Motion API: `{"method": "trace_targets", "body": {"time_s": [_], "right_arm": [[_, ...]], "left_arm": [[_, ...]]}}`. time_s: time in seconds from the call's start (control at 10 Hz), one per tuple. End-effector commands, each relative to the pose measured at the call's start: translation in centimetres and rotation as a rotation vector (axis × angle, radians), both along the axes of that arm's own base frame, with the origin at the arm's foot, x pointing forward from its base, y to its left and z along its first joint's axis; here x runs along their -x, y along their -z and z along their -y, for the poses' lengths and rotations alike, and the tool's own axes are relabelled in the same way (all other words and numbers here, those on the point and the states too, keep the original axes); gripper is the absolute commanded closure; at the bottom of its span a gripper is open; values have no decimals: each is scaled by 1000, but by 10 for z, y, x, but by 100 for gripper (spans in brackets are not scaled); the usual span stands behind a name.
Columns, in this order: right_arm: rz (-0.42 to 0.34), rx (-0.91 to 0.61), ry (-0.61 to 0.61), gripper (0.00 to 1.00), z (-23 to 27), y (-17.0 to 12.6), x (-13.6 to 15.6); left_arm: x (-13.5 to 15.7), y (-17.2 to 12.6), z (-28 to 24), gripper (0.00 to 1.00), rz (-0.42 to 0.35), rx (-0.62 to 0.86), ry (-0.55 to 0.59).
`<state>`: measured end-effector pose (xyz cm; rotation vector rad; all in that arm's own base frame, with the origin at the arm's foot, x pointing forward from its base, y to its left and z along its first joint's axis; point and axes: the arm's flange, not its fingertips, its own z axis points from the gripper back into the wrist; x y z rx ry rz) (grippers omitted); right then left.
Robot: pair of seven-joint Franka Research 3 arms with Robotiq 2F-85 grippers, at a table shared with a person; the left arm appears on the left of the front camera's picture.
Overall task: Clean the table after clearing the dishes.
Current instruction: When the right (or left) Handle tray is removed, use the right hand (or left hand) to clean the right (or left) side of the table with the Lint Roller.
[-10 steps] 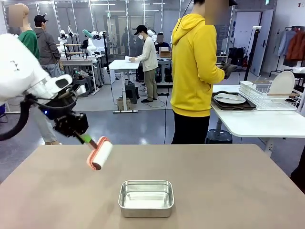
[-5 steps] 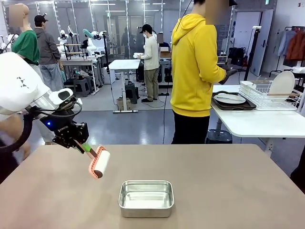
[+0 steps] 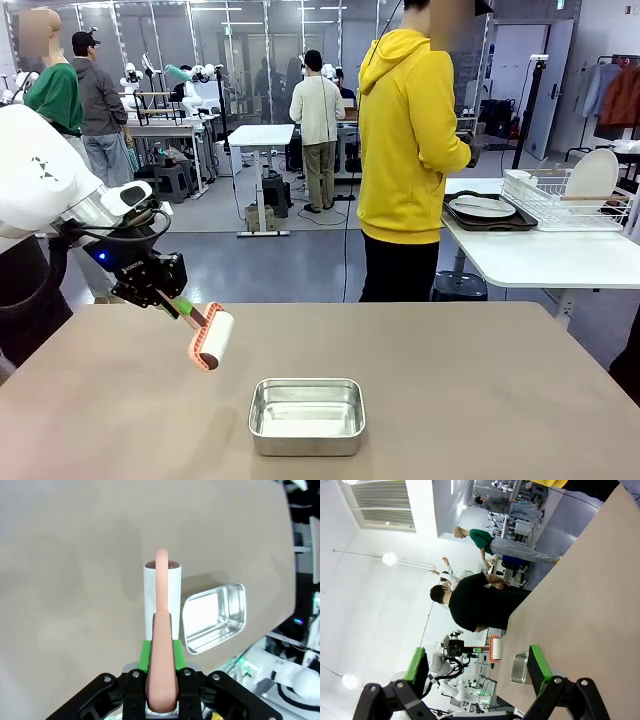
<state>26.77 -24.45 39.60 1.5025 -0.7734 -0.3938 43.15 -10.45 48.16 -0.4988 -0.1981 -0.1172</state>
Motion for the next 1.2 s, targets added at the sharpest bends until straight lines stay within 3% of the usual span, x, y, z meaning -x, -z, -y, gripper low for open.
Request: {"method": "trace_targets", "body": {"time_s": [0.0, 0.5, 1.1], "right_arm": [[8, 1, -6, 0, -1, -2, 3], [8, 1, -6, 0, -1, -2, 3], [8, 1, -6, 0, -1, -2, 3]], "left_arm": [[-14, 33, -7, 80, -32, 137, 47], [-31, 105, -21, 80, -37, 251, 20], [-66, 153, -36, 80, -191, 217, -72]]}}
